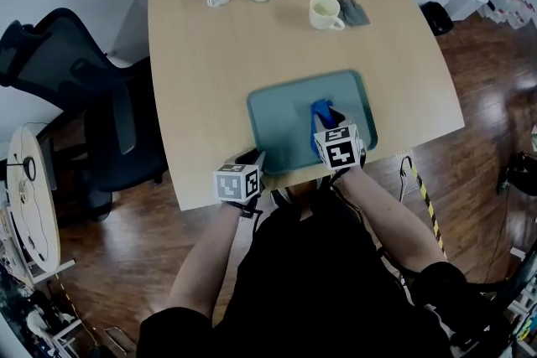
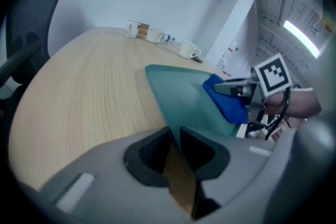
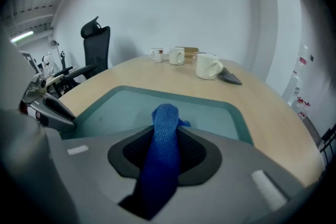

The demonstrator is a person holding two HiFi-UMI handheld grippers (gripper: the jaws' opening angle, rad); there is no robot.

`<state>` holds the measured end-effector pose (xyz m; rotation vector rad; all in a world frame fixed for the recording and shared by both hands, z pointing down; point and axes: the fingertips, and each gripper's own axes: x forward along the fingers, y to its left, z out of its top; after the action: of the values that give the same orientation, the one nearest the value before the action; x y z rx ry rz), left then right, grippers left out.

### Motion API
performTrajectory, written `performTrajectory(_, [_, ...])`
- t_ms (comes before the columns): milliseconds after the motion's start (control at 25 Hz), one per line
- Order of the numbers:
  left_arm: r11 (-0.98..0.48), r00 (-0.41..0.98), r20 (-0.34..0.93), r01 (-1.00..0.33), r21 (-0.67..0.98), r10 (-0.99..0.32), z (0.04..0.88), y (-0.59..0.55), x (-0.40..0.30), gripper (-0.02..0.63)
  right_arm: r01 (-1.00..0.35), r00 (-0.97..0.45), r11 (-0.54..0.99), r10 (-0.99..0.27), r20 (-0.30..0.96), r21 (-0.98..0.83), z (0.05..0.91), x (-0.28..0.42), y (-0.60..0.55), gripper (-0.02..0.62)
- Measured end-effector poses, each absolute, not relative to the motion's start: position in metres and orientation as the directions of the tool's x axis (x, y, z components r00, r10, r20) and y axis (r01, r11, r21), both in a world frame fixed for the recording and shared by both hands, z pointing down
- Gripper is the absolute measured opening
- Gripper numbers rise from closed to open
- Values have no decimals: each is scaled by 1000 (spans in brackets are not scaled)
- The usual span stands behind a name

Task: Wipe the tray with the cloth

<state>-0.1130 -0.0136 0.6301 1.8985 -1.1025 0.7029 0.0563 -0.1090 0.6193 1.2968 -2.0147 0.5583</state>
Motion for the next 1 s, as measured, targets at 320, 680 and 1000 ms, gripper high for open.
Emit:
performTrajectory(320, [-299,494,750,-868,397,-439,629,-14,-112,67,-784,-446,621,-543,712,-17,610,-81,-82,118])
performTrajectory(680, [-306,492,750,-868,390,-441,631,-13,-115,67,-734,-407,674,-535,740,83,612,-51,-71,117])
performTrajectory(1000, [-296,472,753,-880,371,-458,629,-13,-115,67,-881,-158,439,-624,766,176,622,157,-96,115])
